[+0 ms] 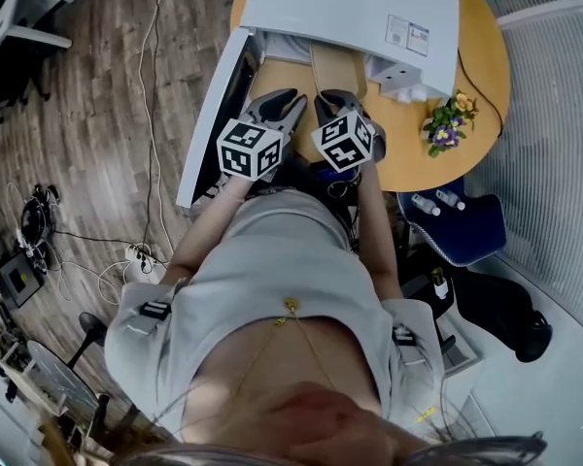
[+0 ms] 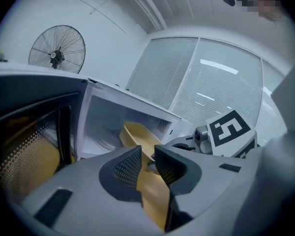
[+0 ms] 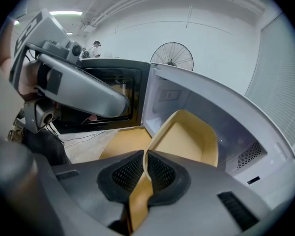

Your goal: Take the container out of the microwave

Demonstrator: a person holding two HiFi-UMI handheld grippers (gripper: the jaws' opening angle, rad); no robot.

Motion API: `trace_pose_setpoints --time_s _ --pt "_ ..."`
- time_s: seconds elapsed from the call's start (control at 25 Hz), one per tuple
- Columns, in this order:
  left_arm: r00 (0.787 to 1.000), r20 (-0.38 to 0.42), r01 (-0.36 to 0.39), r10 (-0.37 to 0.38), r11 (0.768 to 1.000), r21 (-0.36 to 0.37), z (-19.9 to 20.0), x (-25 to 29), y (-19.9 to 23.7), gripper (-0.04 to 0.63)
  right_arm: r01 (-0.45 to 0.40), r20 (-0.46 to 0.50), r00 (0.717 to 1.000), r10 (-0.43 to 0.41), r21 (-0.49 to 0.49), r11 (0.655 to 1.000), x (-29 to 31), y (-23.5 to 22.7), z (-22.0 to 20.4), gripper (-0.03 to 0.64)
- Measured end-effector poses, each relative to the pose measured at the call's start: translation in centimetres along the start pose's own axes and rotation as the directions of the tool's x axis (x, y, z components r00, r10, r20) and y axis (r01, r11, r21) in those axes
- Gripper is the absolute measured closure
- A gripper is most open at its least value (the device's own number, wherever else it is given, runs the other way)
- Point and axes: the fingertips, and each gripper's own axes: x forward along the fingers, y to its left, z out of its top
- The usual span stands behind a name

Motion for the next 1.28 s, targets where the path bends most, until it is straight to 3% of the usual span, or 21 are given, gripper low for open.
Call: trace_pose_setpoints --time_s 1.28 --pt "0.985 0.078 -0.146 0.152 0.987 -0.073 -2.3 -3.0 -5.3 0.511 -0.143 0.021 0.989 0.146 -0.111 0.984 -4.9 4.2 -3.3 0.583"
